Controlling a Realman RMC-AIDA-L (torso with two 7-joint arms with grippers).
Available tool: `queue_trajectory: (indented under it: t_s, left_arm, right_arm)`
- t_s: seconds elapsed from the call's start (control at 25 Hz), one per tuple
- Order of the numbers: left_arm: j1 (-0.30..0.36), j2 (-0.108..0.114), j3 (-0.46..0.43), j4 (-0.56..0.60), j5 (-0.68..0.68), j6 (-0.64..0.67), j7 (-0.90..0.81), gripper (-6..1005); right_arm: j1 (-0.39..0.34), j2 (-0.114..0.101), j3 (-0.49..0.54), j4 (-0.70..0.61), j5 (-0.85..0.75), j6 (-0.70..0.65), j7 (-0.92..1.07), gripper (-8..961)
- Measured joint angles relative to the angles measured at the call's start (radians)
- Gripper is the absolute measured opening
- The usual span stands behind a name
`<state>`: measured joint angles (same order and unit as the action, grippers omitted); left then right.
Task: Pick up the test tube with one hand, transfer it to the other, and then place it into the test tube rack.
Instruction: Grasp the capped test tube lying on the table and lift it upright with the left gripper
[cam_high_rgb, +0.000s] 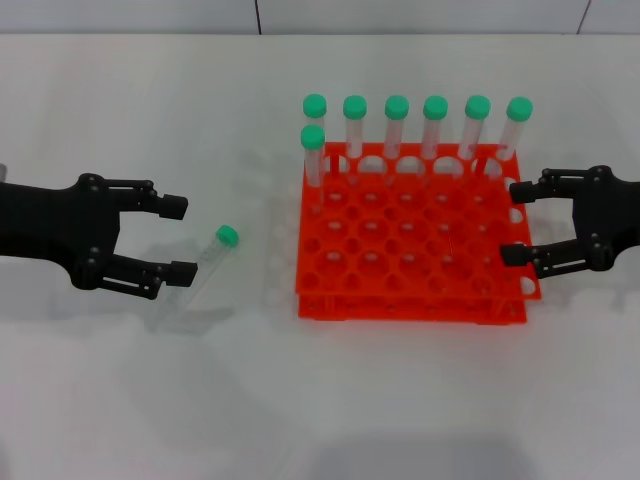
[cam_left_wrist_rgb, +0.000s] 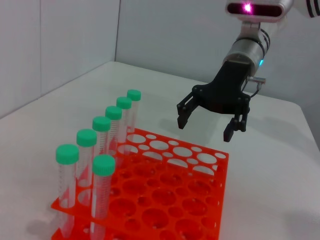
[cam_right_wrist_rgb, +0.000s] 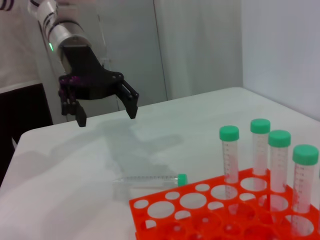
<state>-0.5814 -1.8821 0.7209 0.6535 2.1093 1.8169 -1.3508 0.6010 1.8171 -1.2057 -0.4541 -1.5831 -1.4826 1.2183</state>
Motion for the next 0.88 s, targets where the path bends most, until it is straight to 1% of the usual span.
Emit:
queue_trajectory:
  t_s: [0.24, 0.56, 0.64, 0.72, 0.76, 0.8, 0.88]
  left_arm:
    - [0.000, 0.000, 0.000, 0.000, 0.015, -0.002, -0.009, 859]
    - [0.000, 0.000, -0.001, 0.003, 0.024, -0.004, -0.016, 857]
    - [0.003, -0.004, -0.004, 0.021, 0.022, -0.004, -0.036, 856]
    - [0.011, -0.013, -0.005, 0.072, 0.022, 0.002, -0.093, 856]
    - [0.017, -0.022, -0.003, 0.119, 0.024, 0.009, -0.147, 855]
    - [0.022, -0.039, 0.001, 0.202, 0.043, 0.027, -0.249, 855]
    - [0.023, -0.050, 0.003, 0.253, 0.067, 0.042, -0.311, 855]
  right_arm:
    - [0.006, 0.013, 0.002, 0.000, -0.018, 0.022, 0.004, 869]
    - [0.004, 0.013, 0.007, -0.001, -0.020, 0.017, 0.004, 869]
    - [0.000, 0.011, 0.009, -0.004, -0.020, 0.013, 0.004, 869]
    - [-0.008, 0.009, 0.012, -0.014, -0.016, 0.009, 0.004, 869]
    - [-0.015, 0.008, 0.016, -0.022, -0.015, 0.006, 0.004, 869]
    - [-0.022, 0.008, 0.021, -0.030, -0.014, 0.004, 0.004, 869]
    - [-0.031, 0.008, 0.037, -0.041, -0.014, 0.000, 0.002, 869]
